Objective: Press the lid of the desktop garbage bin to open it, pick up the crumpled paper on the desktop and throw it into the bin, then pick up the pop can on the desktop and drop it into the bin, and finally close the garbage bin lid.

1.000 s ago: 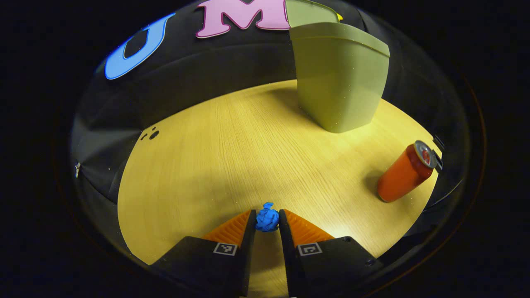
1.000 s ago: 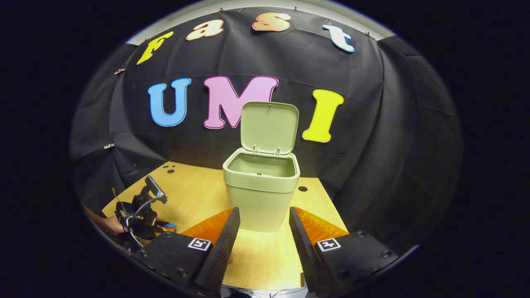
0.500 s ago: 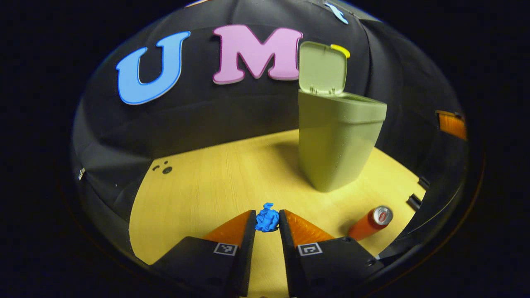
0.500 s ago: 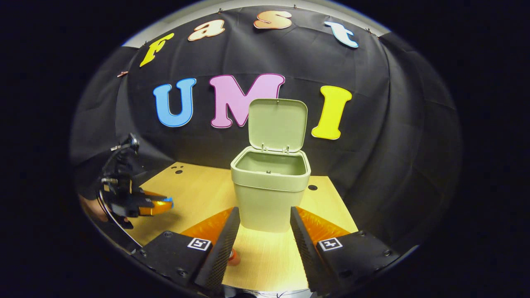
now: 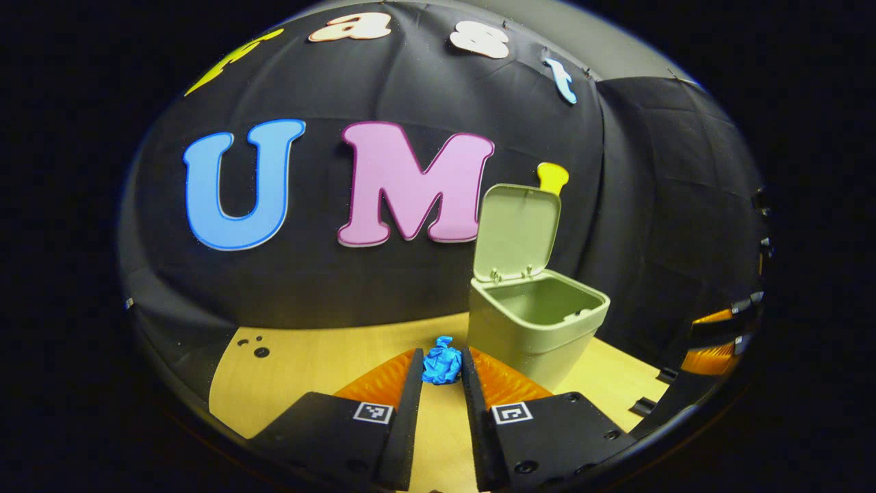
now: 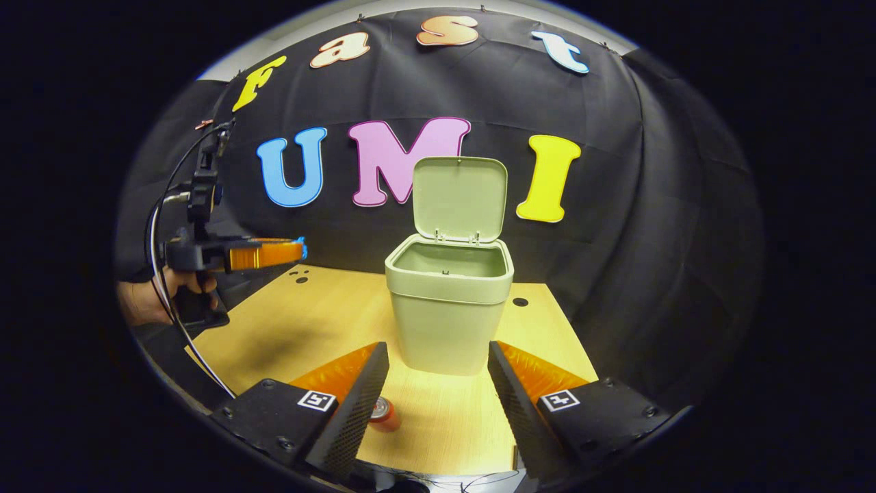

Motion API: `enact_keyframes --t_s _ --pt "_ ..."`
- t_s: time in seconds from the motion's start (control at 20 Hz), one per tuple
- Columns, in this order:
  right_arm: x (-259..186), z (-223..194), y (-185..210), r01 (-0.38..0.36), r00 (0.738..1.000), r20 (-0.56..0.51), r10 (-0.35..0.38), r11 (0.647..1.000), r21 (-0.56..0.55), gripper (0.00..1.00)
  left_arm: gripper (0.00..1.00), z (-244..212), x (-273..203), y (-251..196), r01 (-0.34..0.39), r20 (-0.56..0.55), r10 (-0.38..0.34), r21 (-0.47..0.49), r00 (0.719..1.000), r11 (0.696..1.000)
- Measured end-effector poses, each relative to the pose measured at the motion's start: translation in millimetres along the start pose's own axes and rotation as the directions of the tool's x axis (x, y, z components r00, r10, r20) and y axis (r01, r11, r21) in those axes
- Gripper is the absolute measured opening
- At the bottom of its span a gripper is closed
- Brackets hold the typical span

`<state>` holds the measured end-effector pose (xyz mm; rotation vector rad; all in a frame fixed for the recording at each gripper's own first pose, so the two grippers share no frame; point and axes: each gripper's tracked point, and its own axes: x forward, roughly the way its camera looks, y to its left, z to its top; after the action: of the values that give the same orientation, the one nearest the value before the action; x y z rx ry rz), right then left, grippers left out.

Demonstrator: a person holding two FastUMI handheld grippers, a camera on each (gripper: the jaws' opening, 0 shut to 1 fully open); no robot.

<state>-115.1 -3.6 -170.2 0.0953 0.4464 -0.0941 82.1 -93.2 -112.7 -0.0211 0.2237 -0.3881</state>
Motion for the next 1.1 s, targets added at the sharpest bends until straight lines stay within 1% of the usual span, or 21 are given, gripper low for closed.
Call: enact_keyframes --t_s 0.25,0.45,0.7,0.9,1.05,1.1 --pt "-16 -5 -15 0.031 1.000 -0.002 -0.031 0.999 0.013 0.92 0.38 52 27 -42 0.089 0.102 -0.089 0.009 0.991 0.996" --pt "-30 -7 -26 0.054 0.999 0.002 -0.055 0.998 0.039 0.92 0.38 73 60 -78 0.144 0.128 -0.152 0.069 0.980 0.987" --pt "-39 -11 -40 0.089 0.996 0.000 -0.089 0.995 0.046 0.92 0.38 66 105 -106 0.185 0.086 -0.195 0.114 0.977 0.976" --pt "-47 -17 -55 0.123 0.992 -0.010 -0.123 0.990 0.061 0.93 0.38 46 134 -115 0.188 0.020 -0.193 0.138 0.981 0.972" --pt "-49 -19 -63 0.146 0.989 -0.019 -0.145 0.987 0.073 0.92 0.38 33 145 -118 0.184 -0.011 -0.184 0.140 0.983 0.973" --pt "-48 -20 -66 0.151 0.988 -0.019 -0.150 0.985 0.077 0.92 0.40 29 147 -120 0.184 -0.020 -0.183 0.142 0.983 0.973"
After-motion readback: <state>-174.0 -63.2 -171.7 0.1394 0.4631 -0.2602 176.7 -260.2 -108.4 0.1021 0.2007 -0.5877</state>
